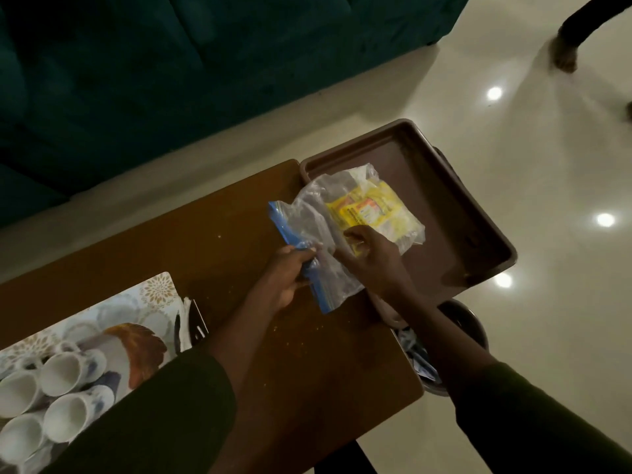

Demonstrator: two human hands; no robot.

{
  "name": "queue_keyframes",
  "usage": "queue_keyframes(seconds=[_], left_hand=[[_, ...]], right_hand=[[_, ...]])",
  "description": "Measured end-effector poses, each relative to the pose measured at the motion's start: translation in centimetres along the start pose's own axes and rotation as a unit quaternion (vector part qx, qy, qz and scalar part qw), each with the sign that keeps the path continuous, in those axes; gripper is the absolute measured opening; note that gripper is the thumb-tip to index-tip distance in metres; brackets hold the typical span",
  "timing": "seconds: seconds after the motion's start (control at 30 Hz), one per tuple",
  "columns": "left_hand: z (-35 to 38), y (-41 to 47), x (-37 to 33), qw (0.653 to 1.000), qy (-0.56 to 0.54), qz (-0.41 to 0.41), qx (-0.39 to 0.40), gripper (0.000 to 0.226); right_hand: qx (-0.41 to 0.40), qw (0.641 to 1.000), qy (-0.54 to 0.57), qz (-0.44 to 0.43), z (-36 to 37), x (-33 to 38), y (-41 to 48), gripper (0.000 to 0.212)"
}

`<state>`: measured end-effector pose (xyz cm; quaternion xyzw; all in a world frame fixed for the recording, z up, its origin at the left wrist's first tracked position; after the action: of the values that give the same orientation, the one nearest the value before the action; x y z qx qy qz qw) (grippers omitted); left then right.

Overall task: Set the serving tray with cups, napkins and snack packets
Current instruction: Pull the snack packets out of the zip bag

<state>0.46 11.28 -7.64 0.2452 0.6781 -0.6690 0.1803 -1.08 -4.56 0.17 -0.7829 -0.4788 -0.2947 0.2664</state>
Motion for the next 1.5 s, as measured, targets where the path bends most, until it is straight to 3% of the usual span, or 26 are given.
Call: queue_keyframes(seconds=[0.07, 0.13, 0.27, 0.33, 0.4, 0.47, 0.5, 0.57, 0.63, 0.7, 0.83, 0.97, 1.03, 1.1, 1.2, 1.27, 1.33, 1.4, 1.5], left_hand=[[1.1, -1.0, -1.5, 0.997, -0.042, 0.021, 0.055, 0.017], [2.2, -2.2, -3.0, 0.99, -0.082, 0.03, 0.106, 0.02], [2.1, -4.6, -5.9, 0.987, -0.029, 0.102, 0.123, 0.025], [0.0, -5.9, -9.0, 0.972, 0.018, 0.233, 0.023, 0.031], [-3.5, -8.6, -12.6, 0.902, 0.069, 0.396, -0.16, 0.023], [-5.8, -10.8, -14.3, 0.849, 0.075, 0.458, -0.253, 0.019], [-6.2, -10.7, -14.3, 0.852, 0.08, 0.45, -0.255, 0.029], [-6.2, -9.0, -13.2, 0.909, 0.06, 0.367, -0.19, 0.057], [-5.8, -8.3, -12.0, 0.953, -0.056, 0.278, -0.102, 0.073], [-6.7, -8.9, -12.5, 0.947, -0.098, 0.291, -0.092, 0.07], [-9.1, -10.5, -13.4, 0.926, -0.038, 0.361, -0.104, 0.064], [-9.5, -10.4, -11.0, 0.931, 0.06, 0.357, -0.039, 0.071], [-9.6, -10.4, -10.0, 0.93, 0.08, 0.358, -0.021, 0.074], [-9.3, -10.7, -9.8, 0.927, 0.087, 0.364, 0.001, 0.075], [-8.4, -11.7, -10.6, 0.906, 0.114, 0.408, 0.017, 0.072], [-8.2, -12.3, -11.4, 0.899, 0.114, 0.422, 0.013, 0.071], [-8.2, -12.6, -11.6, 0.896, 0.117, 0.428, 0.0, 0.072], [-8.0, -12.9, -11.4, 0.894, 0.129, 0.429, -0.005, 0.073], [-7.4, -13.1, -10.6, 0.897, 0.129, 0.423, 0.009, 0.074]], right_hand=[[0.045, 0.999, 0.005, -0.02, 1.2, 1.3, -0.7, 0.069], [0.039, 0.999, 0.01, -0.03, 1.5, 2.4, -1.0, 0.078], [-0.075, 0.997, -0.002, -0.02, -1.3, 4.5, 0.0, 0.035], [-0.123, 0.992, -0.01, -0.035, -3.4, 6.4, 0.4, 0.02], [-0.173, 0.983, 0.0, -0.055, -5.8, 8.7, 0.8, 0.016], [-0.215, 0.974, 0.021, -0.066, -8.0, 10.8, 1.2, 0.013], [-0.224, 0.971, 0.036, -0.072, -8.6, 11.8, 1.3, 0.013], [-0.24, 0.964, 0.067, -0.095, -9.4, 13.9, 0.9, 0.014], [-0.256, 0.955, 0.098, -0.113, -9.5, 15.6, -0.1, 0.016], [-0.268, 0.948, 0.132, -0.114, -9.1, 16.3, -1.3, 0.019], [-0.297, 0.936, 0.181, -0.048, -8.4, 14.3, -3.4, 0.018], [-0.248, 0.963, 0.104, 0.021, -6.3, 12.0, -5.4, 0.037], [-0.267, 0.961, 0.063, -0.032, -6.7, 13.5, -6.5, 0.039], [-0.279, 0.946, 0.103, -0.131, -7.2, 17.0, -7.8, 0.028], [-0.194, 0.946, 0.159, -0.206, -5.1, 21.0, -9.0, 0.015], [-0.104, 0.981, 0.109, -0.126, -2.3, 19.6, -7.3, 0.022], [0.017, 1.0, -0.019, 0.001, 0.9, 15.1, -4.9, 0.033], [0.102, 0.984, -0.131, 0.068, 2.8, 11.2, -3.2, 0.037], [0.15, 0.968, -0.188, 0.069, 5.8, 9.4, -1.7, 0.048]])
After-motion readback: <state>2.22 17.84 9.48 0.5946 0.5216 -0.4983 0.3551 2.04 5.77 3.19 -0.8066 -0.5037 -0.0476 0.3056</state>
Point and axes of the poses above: each hand's wrist, its own y-axis towards the middle knuckle, its own z-axis out of the palm, x = y × z, the point moved 10 cm from there along y, towards the middle knuckle, and after that the axes turned 12 degrees about -x, right-handed, at the moved point
